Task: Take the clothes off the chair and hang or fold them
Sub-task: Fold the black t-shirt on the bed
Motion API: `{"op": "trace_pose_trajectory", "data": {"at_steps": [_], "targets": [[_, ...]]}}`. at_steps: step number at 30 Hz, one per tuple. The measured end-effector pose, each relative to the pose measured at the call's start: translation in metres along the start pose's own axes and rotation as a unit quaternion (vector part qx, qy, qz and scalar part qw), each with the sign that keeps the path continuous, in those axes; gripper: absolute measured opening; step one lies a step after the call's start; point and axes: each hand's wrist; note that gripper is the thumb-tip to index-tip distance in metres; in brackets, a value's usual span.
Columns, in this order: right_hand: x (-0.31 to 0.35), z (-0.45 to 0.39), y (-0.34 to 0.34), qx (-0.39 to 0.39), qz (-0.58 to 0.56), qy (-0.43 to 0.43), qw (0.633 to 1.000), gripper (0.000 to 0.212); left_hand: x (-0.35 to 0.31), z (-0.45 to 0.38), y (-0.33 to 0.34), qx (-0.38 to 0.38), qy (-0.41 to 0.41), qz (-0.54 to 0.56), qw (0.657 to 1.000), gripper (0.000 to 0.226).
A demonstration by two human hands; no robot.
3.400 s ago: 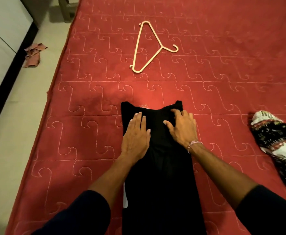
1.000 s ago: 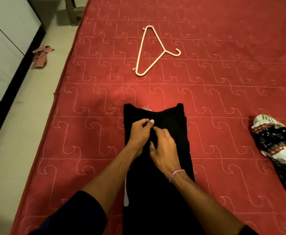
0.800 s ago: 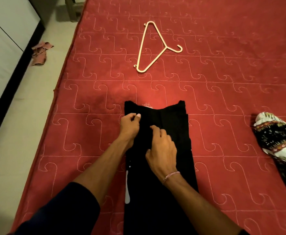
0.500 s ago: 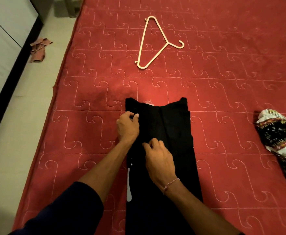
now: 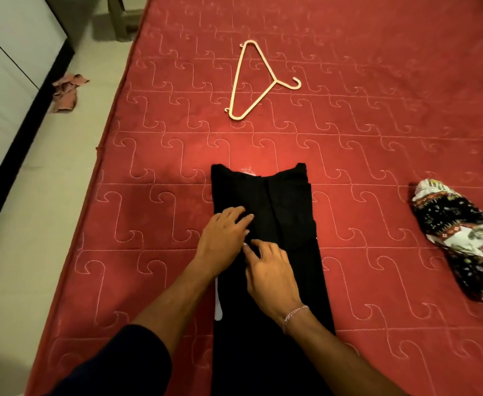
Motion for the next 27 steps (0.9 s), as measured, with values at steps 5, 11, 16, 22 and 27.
{"op": "trace_pose_trajectory", "data": {"at_steps": [5, 11, 16, 22, 27], "targets": [[-0.005, 0.038, -0.009, 0.000, -0.068, 0.036, 0.997, 0.038, -0.027, 0.031, -0.020, 0.075, -0.030, 0.013, 0.997, 0.057], [-0.005, 0.116, -0.013, 0.078, -0.058, 0.034, 0.995, 0.050, -0.074, 0.106, -0.027, 0.153, -0.020, -0.002, 0.988, 0.052], [0.007, 0.192, 0.004, 0.147, -0.059, 0.011, 0.987, 0.065, -0.113, 0.173, -0.014, 0.188, -0.034, 0.010, 0.982, 0.055], [0.019, 0.273, 0.009, 0.145, -0.182, -0.023, 0.972, 0.056, -0.163, 0.252, -0.004, 0.210, -0.037, 0.003, 0.977, 0.063], [0.019, 0.319, 0.001, 0.087, -0.341, 0.025, 0.936, 0.038, -0.210, 0.311, -0.001, 0.149, -0.113, 0.291, 0.938, 0.056]]}}
Point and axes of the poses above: each hand's wrist, its own z-axis away from the middle knuckle, its own y-axis out of the palm, x = y × z, and after that the axes turned 6 degrees about z, right-handed
